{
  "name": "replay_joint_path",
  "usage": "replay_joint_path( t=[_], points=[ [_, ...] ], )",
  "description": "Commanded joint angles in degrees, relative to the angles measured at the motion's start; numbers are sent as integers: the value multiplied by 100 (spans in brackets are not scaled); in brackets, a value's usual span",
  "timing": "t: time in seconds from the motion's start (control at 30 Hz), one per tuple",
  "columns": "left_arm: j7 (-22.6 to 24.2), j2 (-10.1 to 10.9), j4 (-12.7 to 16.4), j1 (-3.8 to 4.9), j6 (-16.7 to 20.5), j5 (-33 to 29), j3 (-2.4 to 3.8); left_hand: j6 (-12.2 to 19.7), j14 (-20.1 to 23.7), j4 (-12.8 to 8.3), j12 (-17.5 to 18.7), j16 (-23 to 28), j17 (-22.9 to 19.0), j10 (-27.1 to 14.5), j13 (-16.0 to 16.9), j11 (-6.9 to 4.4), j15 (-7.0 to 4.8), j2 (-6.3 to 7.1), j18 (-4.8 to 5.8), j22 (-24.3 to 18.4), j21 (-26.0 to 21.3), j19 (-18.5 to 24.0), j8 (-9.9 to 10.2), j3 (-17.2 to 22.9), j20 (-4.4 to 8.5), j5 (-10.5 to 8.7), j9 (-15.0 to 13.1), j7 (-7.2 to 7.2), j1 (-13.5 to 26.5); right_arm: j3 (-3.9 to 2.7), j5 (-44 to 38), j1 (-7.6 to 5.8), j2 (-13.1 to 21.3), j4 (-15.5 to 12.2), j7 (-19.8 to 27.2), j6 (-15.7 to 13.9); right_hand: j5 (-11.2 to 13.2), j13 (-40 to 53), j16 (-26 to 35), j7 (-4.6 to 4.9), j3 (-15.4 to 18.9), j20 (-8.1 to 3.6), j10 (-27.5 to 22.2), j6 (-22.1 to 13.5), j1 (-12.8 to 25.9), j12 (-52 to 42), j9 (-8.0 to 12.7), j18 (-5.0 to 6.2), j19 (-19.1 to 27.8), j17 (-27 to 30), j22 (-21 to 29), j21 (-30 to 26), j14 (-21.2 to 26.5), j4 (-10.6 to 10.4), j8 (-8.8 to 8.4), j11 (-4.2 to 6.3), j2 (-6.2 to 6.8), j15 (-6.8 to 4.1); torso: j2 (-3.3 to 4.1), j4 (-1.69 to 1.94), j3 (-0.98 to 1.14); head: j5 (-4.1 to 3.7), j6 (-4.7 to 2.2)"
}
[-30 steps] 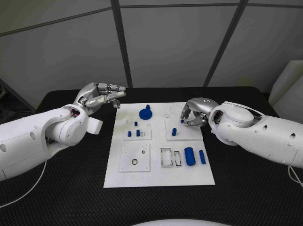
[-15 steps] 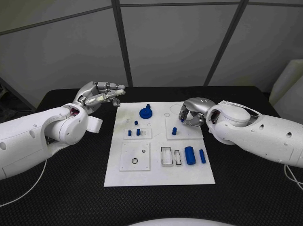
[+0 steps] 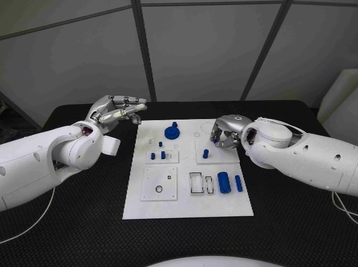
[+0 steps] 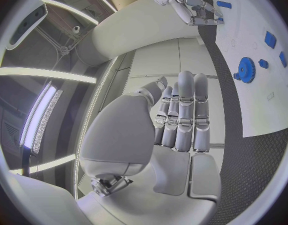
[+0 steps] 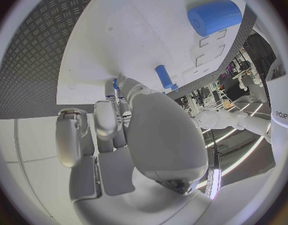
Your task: Assemble the parts on the task board
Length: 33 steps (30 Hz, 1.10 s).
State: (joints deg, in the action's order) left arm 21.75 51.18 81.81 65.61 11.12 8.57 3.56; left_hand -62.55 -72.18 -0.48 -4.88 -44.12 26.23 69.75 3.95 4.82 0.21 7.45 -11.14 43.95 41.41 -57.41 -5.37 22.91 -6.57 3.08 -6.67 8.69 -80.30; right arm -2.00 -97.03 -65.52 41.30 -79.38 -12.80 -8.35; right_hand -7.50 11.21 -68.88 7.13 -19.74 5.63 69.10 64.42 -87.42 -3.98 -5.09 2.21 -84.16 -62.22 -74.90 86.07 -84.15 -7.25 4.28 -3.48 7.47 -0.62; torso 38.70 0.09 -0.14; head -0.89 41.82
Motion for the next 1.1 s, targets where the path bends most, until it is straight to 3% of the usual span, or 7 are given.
replay_joint_path(
  t=[0.03,0.3,0.73,1.1],
  points=[
    [47,0,0,6,-65,-68,5,-28,16,12,-20,39,-11,14,6,1,12,16,70,-10,-28,24,-1,-40,4,-28,-6,-18,64,18,-221,21,-19,12,-164,202,-27,-13,-40,4,-34,-43,40,59,-23,25,-11,-118,-374,-5,-1189,23,-136,33,10,-14,-39,-39,0,1,0,-6,10],
    [21,0,-15,6,-59,-69,5,-27,18,9,-19,44,-13,12,6,1,12,17,70,-13,-34,24,0,-44,4,-28,-6,-18,63,21,-512,36,-39,-24,-401,21,143,-83,-21,-14,-429,-81,177,166,-33,14,-62,-171,-482,93,-1359,216,-110,265,10,14,-164,-87,-4,-2,3,-12,32],
    [-1,0,-36,6,-44,-69,5,-27,25,-13,-14,71,-27,9,5,-1,10,1,69,-30,-62,20,5,-50,5,-26,-7,-18,40,19,-529,43,43,-286,-377,-457,114,-118,9,-40,-830,-123,295,261,288,32,-136,-201,-542,245,-1451,323,-88,455,-5,47,-66,-121,-12,4,-3,-35,31],
    [-24,12,-57,6,-50,-68,5,-26,24,-19,-13,75,-30,8,5,0,9,-3,69,-33,-68,18,6,-51,6,-25,-7,-18,34,15,-475,43,282,-664,-350,-887,117,-124,-5,-43,-874,-124,303,268,345,33,-148,-213,-566,246,-1485,363,-90,492,-10,49,-36,-122,-10,-4,-6,-37,8]
  ],
)
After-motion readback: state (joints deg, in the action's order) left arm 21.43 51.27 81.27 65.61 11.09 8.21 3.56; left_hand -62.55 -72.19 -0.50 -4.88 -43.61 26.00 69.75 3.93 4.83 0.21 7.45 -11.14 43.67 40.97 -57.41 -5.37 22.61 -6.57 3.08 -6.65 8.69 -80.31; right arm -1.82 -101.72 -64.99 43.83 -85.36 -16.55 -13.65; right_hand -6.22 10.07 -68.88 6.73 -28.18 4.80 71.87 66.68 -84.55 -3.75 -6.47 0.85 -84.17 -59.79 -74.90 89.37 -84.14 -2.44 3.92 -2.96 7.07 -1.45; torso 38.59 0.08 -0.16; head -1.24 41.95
